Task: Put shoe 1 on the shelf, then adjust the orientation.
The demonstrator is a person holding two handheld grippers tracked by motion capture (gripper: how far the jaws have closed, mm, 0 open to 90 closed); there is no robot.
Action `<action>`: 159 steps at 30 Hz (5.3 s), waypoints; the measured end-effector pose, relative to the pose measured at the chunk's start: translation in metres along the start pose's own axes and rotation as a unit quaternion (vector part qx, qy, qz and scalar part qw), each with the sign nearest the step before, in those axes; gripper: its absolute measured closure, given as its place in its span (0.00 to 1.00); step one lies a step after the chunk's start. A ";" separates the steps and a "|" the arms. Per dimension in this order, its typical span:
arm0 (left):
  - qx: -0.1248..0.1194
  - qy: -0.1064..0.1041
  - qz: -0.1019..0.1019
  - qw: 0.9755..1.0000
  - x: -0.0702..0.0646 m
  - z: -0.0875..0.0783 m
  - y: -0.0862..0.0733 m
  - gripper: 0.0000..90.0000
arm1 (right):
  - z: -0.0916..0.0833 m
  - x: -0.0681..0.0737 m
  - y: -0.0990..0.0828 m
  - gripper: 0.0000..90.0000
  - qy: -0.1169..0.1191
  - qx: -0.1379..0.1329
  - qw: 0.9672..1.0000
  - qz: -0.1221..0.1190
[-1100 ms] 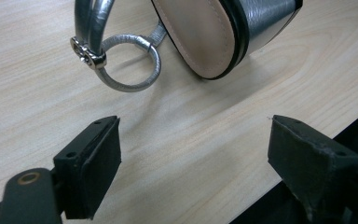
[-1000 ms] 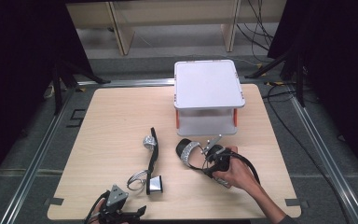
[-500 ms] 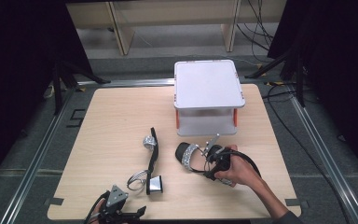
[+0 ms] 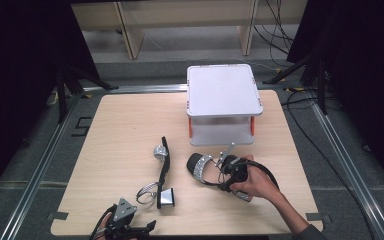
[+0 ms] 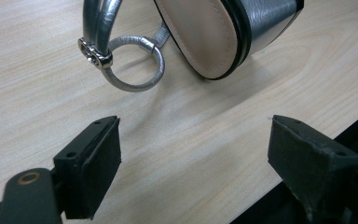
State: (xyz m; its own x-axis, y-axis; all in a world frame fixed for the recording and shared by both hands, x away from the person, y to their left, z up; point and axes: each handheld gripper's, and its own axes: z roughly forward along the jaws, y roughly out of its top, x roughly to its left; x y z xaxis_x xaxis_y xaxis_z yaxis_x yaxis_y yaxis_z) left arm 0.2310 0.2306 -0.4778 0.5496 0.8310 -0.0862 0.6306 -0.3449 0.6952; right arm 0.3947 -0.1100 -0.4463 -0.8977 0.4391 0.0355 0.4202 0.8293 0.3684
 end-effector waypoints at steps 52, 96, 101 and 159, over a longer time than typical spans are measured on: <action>-0.003 -0.008 -0.006 1.000 -0.001 -0.002 0.000 0.19 | -0.119 -0.154 0.190 0.48 -0.085 -0.089 0.932 0.340; 0.002 0.006 -0.018 1.000 0.002 -0.002 -0.003 0.19 | -0.184 -0.079 0.057 0.31 -0.033 -0.207 0.958 0.193; -0.002 0.006 -0.015 1.000 0.003 -0.002 -0.002 0.19 | -0.162 -0.058 0.030 0.30 -0.025 -0.203 0.963 0.175; -0.124 0.017 0.089 0.988 -0.012 -0.002 0.064 0.91 | -0.029 0.013 -0.039 0.28 0.054 -0.176 0.975 0.127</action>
State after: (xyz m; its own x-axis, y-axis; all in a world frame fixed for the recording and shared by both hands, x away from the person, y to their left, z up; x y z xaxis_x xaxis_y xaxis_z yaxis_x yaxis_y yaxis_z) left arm 0.2633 0.1991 -0.4309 0.6180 0.7826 0.0744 0.3698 -0.3729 0.8510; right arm 0.3630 -0.1464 -0.4327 -0.7875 0.5599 0.2576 0.5761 0.5200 0.6306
